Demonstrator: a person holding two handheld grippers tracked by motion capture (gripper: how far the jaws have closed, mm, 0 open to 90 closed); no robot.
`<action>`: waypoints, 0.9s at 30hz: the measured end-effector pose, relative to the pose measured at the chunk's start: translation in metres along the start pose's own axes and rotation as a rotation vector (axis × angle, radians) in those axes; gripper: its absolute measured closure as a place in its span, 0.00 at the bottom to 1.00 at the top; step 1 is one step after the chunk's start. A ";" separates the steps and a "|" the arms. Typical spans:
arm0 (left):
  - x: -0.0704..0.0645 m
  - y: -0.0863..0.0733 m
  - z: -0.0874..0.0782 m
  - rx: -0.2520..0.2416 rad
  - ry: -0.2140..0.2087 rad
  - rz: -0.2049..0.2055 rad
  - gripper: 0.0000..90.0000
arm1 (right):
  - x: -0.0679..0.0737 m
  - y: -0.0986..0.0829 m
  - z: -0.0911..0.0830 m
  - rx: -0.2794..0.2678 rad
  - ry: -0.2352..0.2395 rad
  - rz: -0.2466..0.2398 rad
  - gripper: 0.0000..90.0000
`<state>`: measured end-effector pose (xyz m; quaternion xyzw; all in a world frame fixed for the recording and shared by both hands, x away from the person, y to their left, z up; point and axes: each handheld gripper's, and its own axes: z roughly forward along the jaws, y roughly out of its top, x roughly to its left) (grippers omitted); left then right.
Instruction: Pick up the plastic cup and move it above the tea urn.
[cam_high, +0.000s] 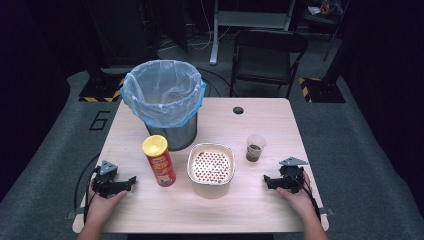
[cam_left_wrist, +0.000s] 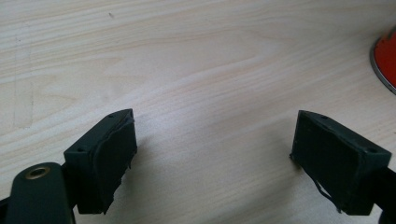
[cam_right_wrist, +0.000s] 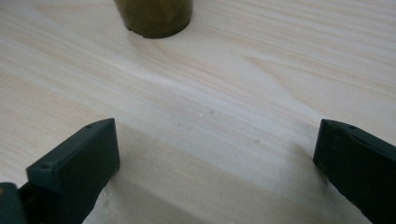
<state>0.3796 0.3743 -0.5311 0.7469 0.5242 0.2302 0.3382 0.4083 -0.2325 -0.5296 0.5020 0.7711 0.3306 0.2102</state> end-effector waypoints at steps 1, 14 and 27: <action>0.000 0.000 0.000 0.002 0.000 -0.010 0.15 | 0.000 -0.001 -0.002 0.005 -0.001 -0.007 0.00; 0.000 0.000 0.000 0.001 0.001 -0.008 0.15 | 0.007 -0.002 -0.002 -0.005 -0.009 0.003 0.03; -0.002 -0.001 -0.001 0.000 0.013 -0.008 0.15 | 0.037 0.030 -0.036 -0.004 0.060 -0.049 0.55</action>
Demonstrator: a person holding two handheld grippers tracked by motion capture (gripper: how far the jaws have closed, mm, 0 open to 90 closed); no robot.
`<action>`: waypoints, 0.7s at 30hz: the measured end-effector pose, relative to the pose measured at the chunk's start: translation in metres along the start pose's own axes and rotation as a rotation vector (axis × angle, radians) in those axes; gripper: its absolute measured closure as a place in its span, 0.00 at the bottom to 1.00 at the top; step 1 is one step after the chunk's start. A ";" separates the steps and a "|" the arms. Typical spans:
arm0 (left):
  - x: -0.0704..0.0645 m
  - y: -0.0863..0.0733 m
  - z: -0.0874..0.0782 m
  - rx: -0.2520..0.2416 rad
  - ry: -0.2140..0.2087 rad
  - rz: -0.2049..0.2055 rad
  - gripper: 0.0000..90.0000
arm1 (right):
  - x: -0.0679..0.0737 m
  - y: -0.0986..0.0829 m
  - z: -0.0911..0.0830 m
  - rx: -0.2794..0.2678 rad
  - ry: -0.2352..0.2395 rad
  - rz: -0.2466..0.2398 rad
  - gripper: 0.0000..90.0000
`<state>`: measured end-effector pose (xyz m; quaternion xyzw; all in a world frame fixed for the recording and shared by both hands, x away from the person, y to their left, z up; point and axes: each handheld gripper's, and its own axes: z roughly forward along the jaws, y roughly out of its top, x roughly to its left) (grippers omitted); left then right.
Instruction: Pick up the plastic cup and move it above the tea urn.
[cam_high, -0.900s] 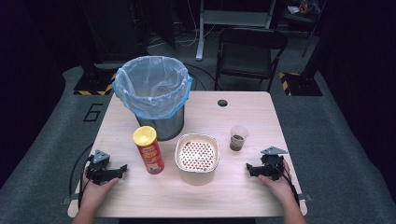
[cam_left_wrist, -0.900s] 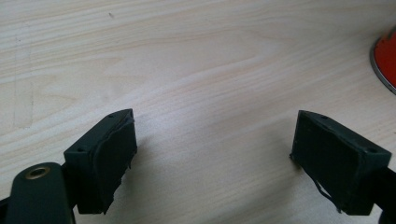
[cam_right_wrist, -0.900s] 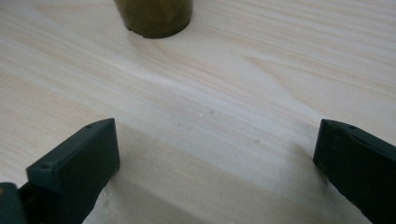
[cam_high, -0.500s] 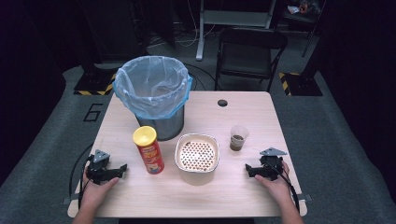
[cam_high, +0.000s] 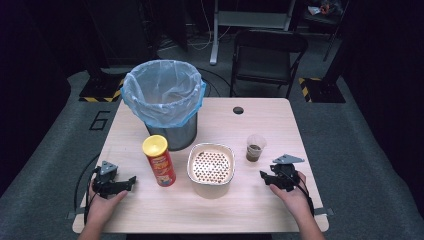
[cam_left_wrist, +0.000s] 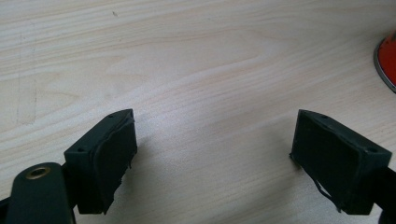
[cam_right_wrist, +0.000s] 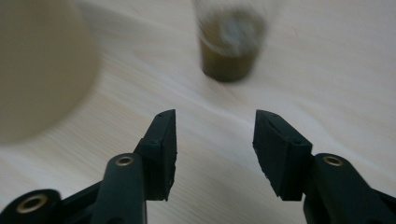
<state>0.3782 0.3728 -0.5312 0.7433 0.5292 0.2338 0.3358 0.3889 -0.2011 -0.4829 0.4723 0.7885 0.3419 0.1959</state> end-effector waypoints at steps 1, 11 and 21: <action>0.000 0.000 0.000 0.000 -0.002 -0.001 0.15 | 0.007 0.011 -0.007 -0.024 0.025 -0.001 0.57; -0.001 -0.001 -0.001 -0.002 -0.015 -0.004 0.15 | 0.045 0.089 -0.030 -0.117 0.171 -0.070 0.68; -0.001 -0.001 -0.002 0.008 -0.016 0.006 0.15 | 0.071 0.108 0.005 -0.028 0.235 -0.126 0.76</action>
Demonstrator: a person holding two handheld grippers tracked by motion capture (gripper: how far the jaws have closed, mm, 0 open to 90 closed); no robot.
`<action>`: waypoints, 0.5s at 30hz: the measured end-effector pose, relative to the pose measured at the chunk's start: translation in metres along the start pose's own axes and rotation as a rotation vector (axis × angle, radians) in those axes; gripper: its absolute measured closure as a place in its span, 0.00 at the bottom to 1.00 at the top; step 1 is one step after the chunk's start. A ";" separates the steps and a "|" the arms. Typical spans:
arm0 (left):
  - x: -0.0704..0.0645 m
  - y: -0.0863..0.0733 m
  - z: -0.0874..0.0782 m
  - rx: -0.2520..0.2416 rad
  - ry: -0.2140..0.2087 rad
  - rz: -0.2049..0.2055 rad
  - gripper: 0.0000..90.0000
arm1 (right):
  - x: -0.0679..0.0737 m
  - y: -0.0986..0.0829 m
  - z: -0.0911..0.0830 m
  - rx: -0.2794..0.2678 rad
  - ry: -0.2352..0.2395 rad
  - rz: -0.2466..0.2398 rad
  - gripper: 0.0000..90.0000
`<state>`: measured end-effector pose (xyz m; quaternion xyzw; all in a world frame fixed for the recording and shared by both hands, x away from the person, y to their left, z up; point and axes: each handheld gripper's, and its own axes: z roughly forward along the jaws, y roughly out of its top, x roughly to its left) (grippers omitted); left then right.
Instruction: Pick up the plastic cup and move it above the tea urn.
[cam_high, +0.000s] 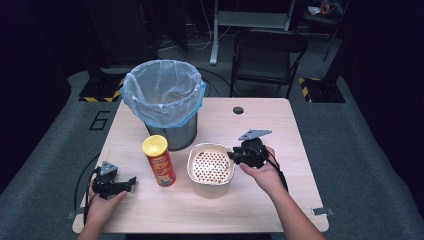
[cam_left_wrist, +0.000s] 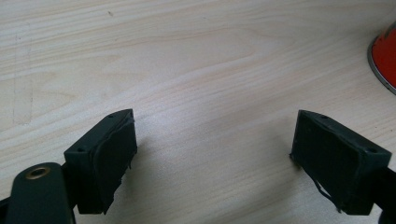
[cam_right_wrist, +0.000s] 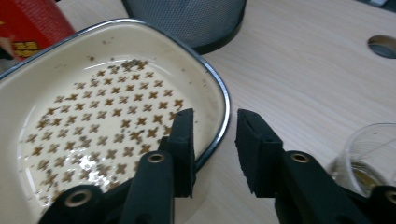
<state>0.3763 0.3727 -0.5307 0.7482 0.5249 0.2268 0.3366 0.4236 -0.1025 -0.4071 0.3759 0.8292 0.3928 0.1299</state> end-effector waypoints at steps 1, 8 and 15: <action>0.000 0.000 0.000 0.000 0.000 0.000 0.15 | 0.000 -0.001 0.000 0.003 0.005 -0.006 0.76; -0.001 -0.001 0.000 -0.013 0.002 0.007 0.15 | 0.005 -0.012 -0.015 0.009 0.010 -0.038 0.76; -0.001 -0.001 0.000 -0.013 -0.001 -0.001 0.15 | 0.010 -0.031 -0.038 0.004 0.049 -0.043 0.78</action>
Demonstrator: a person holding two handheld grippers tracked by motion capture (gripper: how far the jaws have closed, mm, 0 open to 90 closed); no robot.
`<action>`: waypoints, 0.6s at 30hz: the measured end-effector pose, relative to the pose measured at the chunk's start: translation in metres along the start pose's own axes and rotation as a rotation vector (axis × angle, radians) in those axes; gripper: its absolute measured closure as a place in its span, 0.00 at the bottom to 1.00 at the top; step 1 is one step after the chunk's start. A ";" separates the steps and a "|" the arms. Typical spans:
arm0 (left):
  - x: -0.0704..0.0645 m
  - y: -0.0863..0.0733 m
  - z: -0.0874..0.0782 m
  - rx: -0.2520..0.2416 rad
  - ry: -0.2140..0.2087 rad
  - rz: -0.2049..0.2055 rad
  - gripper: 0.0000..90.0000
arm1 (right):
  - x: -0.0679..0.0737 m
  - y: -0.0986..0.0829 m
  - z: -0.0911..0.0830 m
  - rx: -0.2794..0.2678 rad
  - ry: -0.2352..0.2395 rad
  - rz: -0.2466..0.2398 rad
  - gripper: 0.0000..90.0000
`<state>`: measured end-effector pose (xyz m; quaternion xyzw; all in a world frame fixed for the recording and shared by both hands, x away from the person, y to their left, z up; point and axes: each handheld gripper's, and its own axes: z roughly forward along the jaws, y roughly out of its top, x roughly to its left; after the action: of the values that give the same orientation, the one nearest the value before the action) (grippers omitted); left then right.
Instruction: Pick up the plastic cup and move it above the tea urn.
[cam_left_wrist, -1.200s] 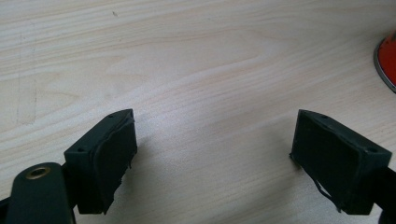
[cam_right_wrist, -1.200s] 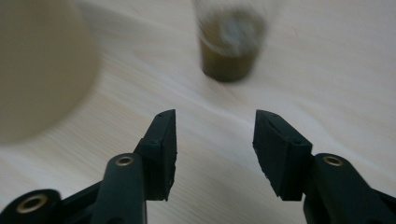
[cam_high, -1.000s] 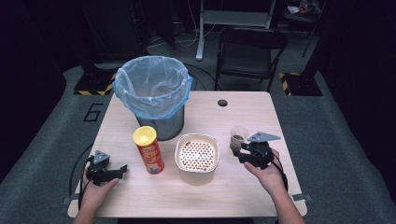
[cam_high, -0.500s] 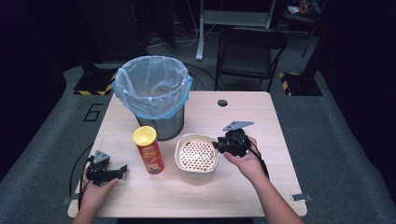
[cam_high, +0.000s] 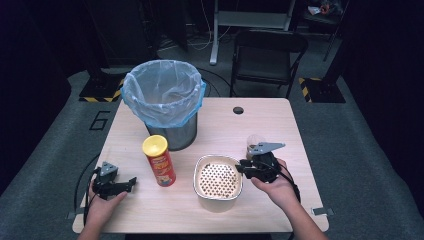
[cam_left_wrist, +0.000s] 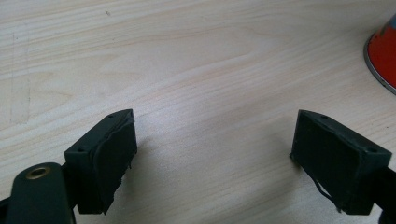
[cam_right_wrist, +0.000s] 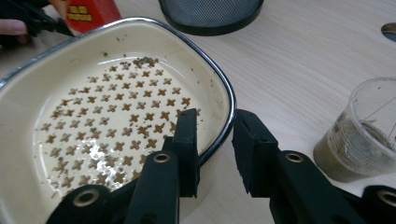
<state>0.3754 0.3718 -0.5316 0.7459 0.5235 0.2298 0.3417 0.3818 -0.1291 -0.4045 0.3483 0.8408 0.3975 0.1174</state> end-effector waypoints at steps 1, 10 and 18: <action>0.000 0.000 0.000 0.000 0.000 0.001 0.15 | -0.001 -0.002 -0.005 -0.008 0.010 0.006 0.77; 0.000 0.000 0.000 0.000 0.000 -0.001 0.15 | -0.032 0.002 -0.024 -0.095 -0.179 0.041 0.42; 0.000 0.000 0.000 0.000 0.001 0.000 0.15 | -0.071 -0.013 0.014 -0.044 -0.306 0.154 0.17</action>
<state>0.3754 0.3717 -0.5316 0.7458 0.5236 0.2300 0.3416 0.4336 -0.1745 -0.4295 0.4653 0.7751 0.3659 0.2210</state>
